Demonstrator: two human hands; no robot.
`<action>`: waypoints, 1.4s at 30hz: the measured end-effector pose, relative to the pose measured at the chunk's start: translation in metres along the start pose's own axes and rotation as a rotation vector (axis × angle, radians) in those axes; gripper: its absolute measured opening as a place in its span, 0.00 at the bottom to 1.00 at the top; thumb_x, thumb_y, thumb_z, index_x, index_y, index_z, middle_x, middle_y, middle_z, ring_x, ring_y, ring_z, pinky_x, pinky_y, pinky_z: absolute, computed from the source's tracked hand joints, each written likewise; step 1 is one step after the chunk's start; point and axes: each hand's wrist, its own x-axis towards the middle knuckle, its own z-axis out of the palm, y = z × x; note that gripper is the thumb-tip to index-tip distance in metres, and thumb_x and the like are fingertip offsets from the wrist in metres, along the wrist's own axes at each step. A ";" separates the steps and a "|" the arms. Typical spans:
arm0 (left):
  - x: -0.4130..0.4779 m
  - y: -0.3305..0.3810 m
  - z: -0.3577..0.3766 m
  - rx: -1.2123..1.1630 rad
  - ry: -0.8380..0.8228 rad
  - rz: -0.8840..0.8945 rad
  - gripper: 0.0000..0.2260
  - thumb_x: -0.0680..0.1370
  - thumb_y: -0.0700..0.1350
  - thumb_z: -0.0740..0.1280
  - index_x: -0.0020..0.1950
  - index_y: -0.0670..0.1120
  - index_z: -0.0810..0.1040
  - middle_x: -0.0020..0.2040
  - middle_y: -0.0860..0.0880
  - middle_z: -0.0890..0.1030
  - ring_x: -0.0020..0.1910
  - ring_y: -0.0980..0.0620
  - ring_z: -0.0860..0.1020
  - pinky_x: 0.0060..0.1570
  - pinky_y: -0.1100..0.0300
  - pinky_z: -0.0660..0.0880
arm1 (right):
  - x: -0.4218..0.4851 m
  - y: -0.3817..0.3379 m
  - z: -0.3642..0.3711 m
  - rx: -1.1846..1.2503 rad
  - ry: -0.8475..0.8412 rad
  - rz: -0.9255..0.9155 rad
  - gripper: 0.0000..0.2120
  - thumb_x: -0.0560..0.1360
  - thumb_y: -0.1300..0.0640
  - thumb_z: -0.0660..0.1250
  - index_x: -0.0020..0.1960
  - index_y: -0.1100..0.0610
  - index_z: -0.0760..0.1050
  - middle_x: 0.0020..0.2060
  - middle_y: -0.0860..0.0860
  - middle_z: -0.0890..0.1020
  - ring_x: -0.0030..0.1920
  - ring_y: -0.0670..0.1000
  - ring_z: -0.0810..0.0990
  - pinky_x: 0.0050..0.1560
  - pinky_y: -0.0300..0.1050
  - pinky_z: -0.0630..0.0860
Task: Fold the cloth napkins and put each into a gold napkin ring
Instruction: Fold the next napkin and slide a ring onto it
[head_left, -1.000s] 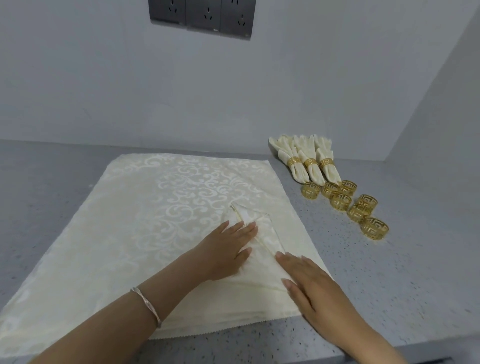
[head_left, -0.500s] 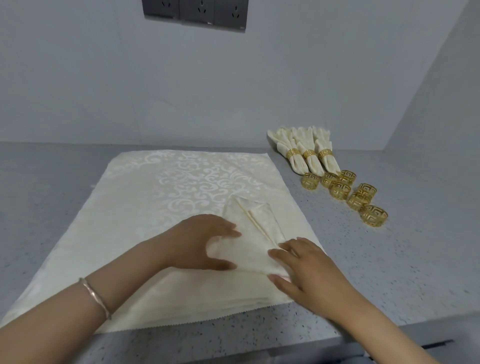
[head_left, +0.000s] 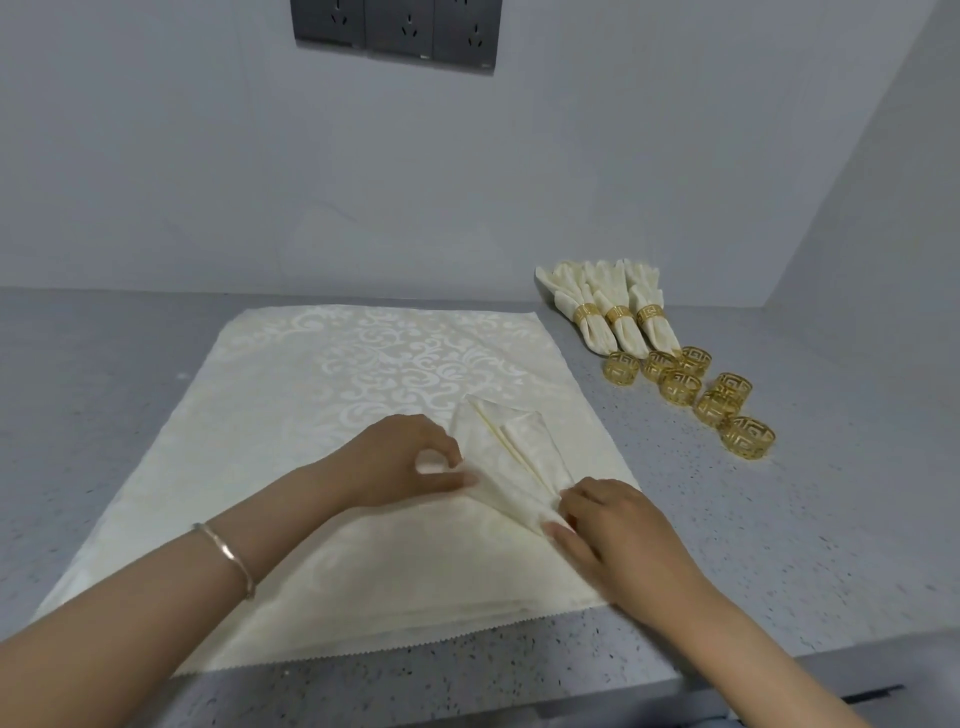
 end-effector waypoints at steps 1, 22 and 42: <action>0.004 -0.001 0.001 -0.040 0.042 -0.010 0.25 0.67 0.73 0.61 0.45 0.55 0.81 0.46 0.62 0.80 0.49 0.64 0.74 0.53 0.67 0.69 | 0.003 -0.001 -0.002 0.014 0.008 0.024 0.15 0.76 0.43 0.58 0.34 0.49 0.65 0.31 0.42 0.68 0.31 0.43 0.64 0.33 0.30 0.53; 0.037 0.003 0.045 0.214 -0.013 0.224 0.25 0.82 0.56 0.41 0.77 0.53 0.57 0.78 0.55 0.54 0.77 0.55 0.52 0.72 0.66 0.42 | 0.021 0.007 0.005 0.105 -0.107 -0.001 0.12 0.78 0.53 0.62 0.60 0.54 0.77 0.43 0.46 0.68 0.44 0.48 0.67 0.38 0.34 0.58; 0.051 -0.001 0.031 -0.230 0.026 -0.056 0.20 0.81 0.61 0.52 0.63 0.55 0.79 0.62 0.55 0.79 0.61 0.58 0.74 0.66 0.60 0.67 | 0.060 -0.038 0.026 -0.347 -0.018 0.143 0.20 0.40 0.63 0.78 0.27 0.56 0.73 0.20 0.49 0.72 0.18 0.48 0.71 0.25 0.37 0.51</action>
